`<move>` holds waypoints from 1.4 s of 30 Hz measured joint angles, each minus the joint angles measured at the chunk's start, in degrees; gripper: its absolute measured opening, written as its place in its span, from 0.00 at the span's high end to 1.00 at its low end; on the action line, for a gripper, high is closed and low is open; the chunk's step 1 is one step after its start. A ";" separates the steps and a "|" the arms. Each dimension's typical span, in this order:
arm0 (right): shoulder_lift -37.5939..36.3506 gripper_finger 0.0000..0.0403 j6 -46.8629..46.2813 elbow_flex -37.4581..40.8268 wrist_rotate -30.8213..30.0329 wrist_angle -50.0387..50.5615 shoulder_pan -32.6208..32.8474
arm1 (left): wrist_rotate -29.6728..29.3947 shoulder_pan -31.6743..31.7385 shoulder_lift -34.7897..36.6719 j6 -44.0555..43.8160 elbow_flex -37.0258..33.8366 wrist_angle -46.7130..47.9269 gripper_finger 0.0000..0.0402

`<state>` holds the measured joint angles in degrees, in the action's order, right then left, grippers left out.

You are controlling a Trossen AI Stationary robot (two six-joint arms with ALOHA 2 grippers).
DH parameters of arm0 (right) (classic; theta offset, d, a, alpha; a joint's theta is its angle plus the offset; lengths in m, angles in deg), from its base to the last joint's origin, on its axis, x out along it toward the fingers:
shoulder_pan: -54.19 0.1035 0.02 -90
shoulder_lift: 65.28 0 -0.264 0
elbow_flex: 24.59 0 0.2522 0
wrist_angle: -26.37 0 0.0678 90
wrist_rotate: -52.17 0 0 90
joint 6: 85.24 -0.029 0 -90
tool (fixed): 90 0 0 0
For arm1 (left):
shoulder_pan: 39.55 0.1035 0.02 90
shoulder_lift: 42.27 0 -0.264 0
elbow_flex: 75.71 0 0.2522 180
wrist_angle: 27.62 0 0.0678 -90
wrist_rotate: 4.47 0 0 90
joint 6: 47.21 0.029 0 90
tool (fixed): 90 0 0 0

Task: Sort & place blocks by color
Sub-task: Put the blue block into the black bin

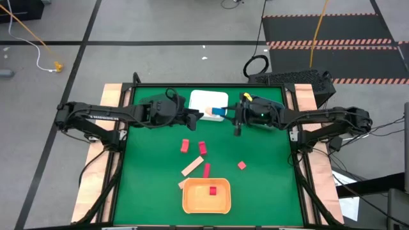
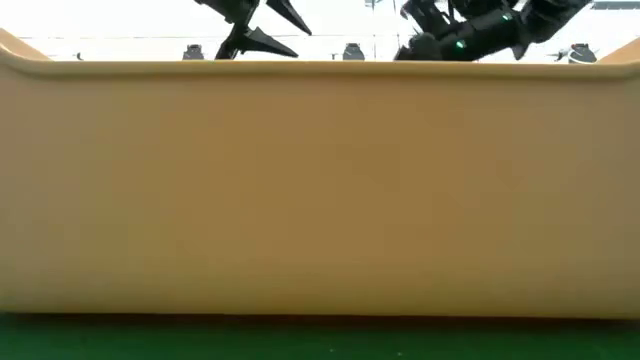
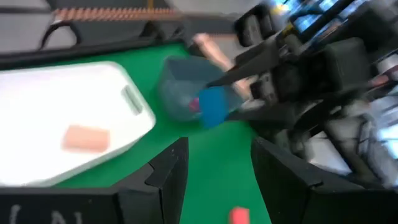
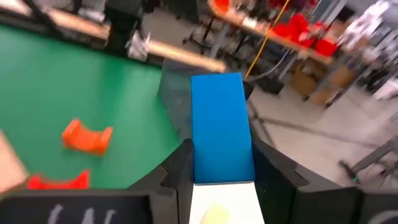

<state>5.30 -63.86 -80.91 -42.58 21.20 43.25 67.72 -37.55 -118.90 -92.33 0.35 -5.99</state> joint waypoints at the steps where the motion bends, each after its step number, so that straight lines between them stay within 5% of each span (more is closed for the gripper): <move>1: 0.08 0.72 0.50 -0.35 0.02 -0.16 0.02 | 0.14 -0.12 -0.69 -0.03 0.19 -2.29 0.56; 15: 0.29 0.71 1.70 -3.14 -0.35 -3.15 2.88 | 4.62 -0.33 -7.22 -3.07 0.17 -16.16 0.56; 42: 0.38 0.71 5.41 -3.14 -1.14 -2.17 5.83 | 5.57 0.61 -8.49 -6.71 0.24 -16.69 0.56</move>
<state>5.68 -58.45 -84.05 -43.73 19.03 49.08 73.29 -36.94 -127.40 -99.04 0.59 -22.68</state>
